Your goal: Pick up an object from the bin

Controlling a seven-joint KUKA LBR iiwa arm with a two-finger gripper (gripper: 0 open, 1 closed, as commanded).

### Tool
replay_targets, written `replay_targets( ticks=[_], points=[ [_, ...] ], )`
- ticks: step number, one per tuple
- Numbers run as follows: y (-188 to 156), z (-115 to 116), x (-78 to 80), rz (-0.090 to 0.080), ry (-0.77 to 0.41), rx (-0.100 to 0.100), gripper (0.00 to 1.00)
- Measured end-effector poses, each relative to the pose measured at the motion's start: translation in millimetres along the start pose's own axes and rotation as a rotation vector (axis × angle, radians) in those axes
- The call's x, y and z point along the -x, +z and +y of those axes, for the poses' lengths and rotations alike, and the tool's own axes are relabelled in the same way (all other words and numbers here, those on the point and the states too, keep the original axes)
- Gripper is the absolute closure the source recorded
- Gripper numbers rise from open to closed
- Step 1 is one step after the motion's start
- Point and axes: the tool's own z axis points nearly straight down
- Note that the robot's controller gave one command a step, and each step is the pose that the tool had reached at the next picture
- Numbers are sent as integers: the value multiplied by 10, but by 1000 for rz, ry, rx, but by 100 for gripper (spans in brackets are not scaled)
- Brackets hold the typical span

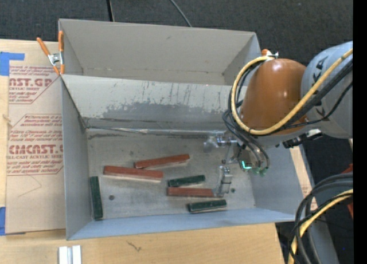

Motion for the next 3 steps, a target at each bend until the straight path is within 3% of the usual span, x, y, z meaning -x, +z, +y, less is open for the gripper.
replay_targets(
  ticks=[1, 2, 3],
  points=[
    [-34, -1, 17, -7, 0, 0, 0],
    [423, -100, -30, -14, -63, -1, 0],
    [1108, 275, -34, -11, 58, -3, 100]
  ],
)
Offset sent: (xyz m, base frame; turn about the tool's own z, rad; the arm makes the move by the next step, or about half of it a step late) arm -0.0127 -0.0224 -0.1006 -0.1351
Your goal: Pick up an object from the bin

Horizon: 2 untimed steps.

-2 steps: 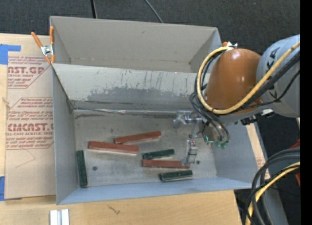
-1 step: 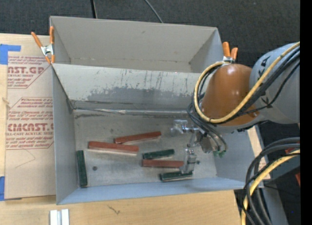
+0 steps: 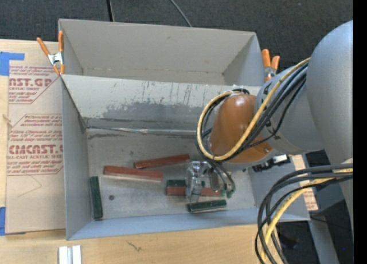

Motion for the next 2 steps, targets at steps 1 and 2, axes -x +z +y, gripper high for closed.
replay_targets(
  ticks=[1, 2],
  points=[
    [29, 14, -14, 1, -1, 2, 0],
    [31, 14, -17, 2, -1, 2, 0]
  ],
)
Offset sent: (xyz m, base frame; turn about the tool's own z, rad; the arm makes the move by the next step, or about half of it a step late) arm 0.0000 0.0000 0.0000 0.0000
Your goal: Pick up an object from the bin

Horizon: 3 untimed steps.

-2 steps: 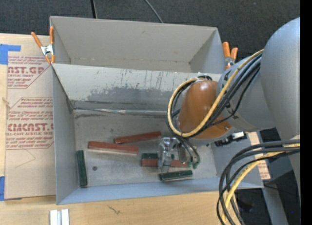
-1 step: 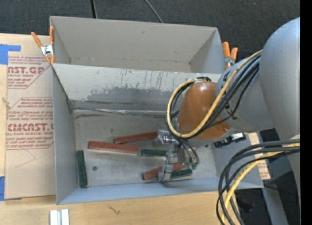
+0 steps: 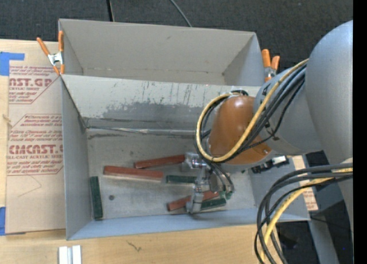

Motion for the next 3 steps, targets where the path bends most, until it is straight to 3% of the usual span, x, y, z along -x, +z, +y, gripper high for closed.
replay_targets(
  ticks=[2, 3],
  points=[
    [3, -95, -28, 2, -64, 1, 0],
    [-56, -997, 362, 1, -341, 1, 100]
  ],
)
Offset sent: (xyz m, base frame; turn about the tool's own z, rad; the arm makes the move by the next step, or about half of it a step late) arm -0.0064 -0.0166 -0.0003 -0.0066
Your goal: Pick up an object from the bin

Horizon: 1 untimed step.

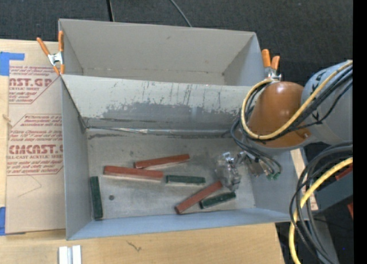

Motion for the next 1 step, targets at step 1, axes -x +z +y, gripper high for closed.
replay_targets(
  ticks=[1],
  points=[
    [2, 3, 1, -1, 0, 0, 0]
  ],
)
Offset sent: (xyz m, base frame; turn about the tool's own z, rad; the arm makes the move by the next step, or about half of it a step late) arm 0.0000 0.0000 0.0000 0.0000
